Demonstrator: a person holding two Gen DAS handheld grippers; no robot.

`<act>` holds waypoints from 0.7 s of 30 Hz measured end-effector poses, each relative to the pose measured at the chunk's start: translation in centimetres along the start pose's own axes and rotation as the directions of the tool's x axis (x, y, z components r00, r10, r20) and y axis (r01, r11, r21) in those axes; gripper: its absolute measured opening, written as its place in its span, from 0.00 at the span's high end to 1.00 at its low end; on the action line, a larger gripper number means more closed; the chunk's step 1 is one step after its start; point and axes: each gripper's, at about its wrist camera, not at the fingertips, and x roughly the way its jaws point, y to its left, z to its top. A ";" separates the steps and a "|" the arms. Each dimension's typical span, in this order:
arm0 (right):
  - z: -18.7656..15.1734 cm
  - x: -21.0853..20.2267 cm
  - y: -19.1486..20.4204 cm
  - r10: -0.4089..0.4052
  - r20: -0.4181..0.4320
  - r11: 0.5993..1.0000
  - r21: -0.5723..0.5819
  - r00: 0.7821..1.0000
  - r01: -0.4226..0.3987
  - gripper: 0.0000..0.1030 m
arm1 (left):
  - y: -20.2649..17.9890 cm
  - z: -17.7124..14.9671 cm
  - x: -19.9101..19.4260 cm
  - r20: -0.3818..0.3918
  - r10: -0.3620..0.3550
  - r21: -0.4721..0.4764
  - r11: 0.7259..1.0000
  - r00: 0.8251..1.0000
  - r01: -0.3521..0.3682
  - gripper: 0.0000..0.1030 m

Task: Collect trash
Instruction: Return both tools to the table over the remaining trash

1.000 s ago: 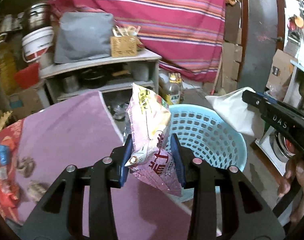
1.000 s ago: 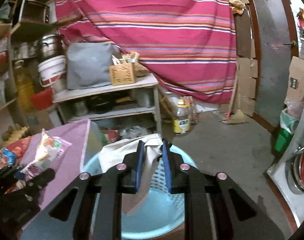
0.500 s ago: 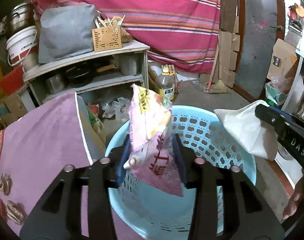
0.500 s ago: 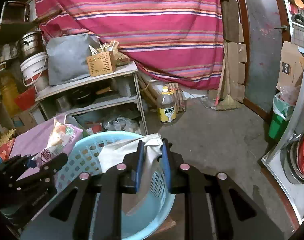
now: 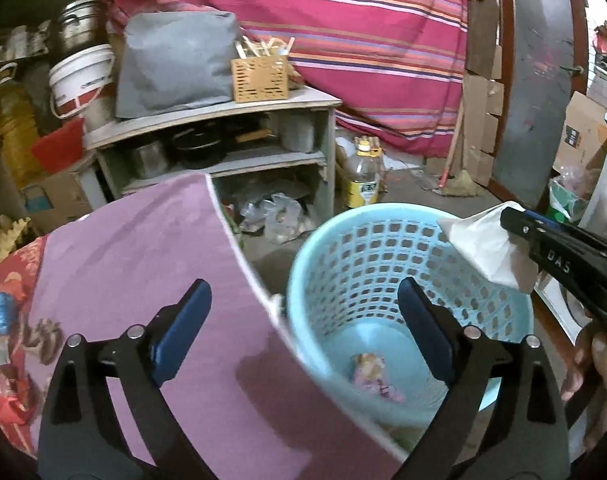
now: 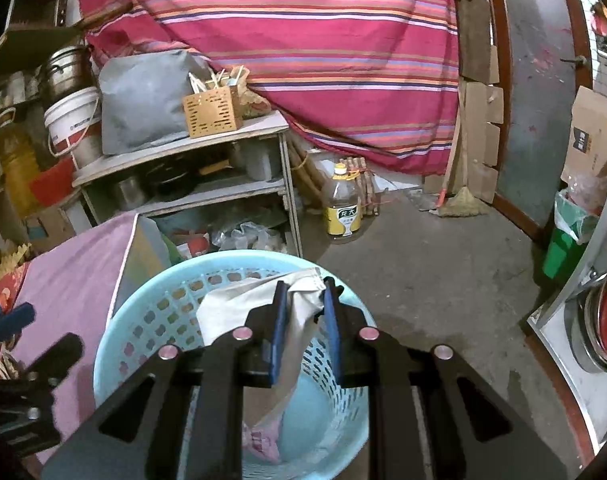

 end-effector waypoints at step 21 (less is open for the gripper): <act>-3.1 -5.0 6.8 0.091 0.006 0.996 -0.027 0.996 -0.090 0.07 | 9.9 -1.7 -9.3 0.076 0.135 -0.098 0.987 0.988 -0.128 0.05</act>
